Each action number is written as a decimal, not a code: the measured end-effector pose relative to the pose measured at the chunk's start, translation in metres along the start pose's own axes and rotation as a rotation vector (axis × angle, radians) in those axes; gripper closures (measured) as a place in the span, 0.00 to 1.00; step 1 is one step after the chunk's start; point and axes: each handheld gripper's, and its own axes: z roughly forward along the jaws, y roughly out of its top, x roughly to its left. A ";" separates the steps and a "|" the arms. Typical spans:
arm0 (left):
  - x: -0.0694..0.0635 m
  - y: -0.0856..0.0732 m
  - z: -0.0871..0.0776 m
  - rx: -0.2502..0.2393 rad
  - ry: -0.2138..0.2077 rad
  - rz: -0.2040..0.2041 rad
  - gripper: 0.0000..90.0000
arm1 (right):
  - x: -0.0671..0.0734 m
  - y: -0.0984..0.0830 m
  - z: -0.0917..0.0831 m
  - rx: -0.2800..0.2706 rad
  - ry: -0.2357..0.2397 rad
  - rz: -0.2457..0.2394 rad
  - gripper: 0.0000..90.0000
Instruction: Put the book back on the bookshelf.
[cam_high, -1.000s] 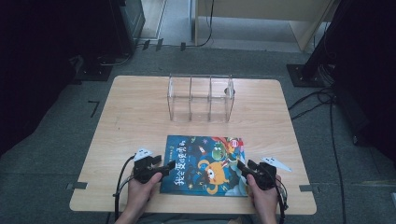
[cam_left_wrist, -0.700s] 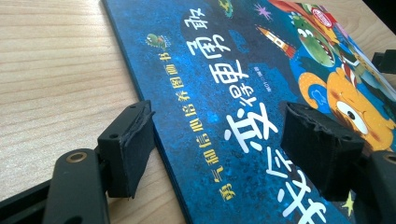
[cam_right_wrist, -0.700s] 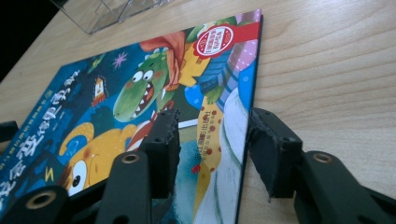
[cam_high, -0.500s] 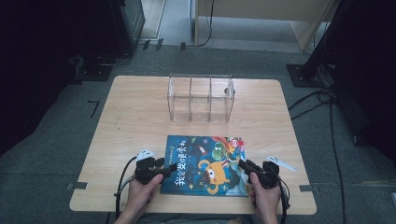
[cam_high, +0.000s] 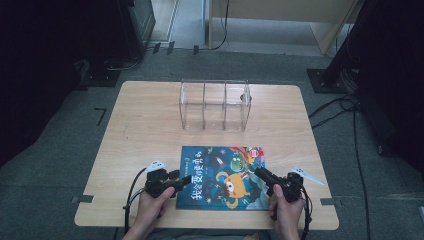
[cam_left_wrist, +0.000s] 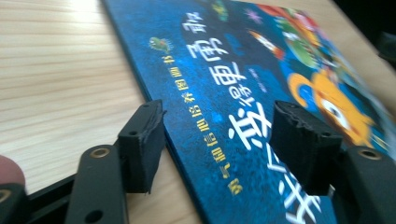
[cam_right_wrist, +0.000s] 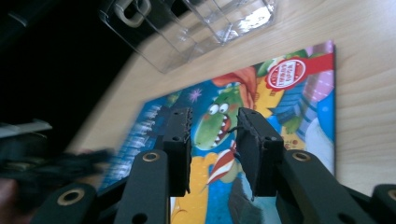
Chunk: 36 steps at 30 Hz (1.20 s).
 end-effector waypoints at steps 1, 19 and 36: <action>0.000 0.000 -0.001 -0.011 0.028 -0.003 0.36 | 0.005 -0.001 0.000 -0.005 -0.069 -0.053 0.68; -0.006 0.004 0.010 0.028 -0.041 -0.028 0.33 | -0.040 0.004 -0.001 0.060 -0.119 0.145 0.64; -0.004 0.005 0.011 0.011 -0.044 -0.057 0.33 | -0.038 0.000 -0.002 0.032 -0.122 0.111 0.67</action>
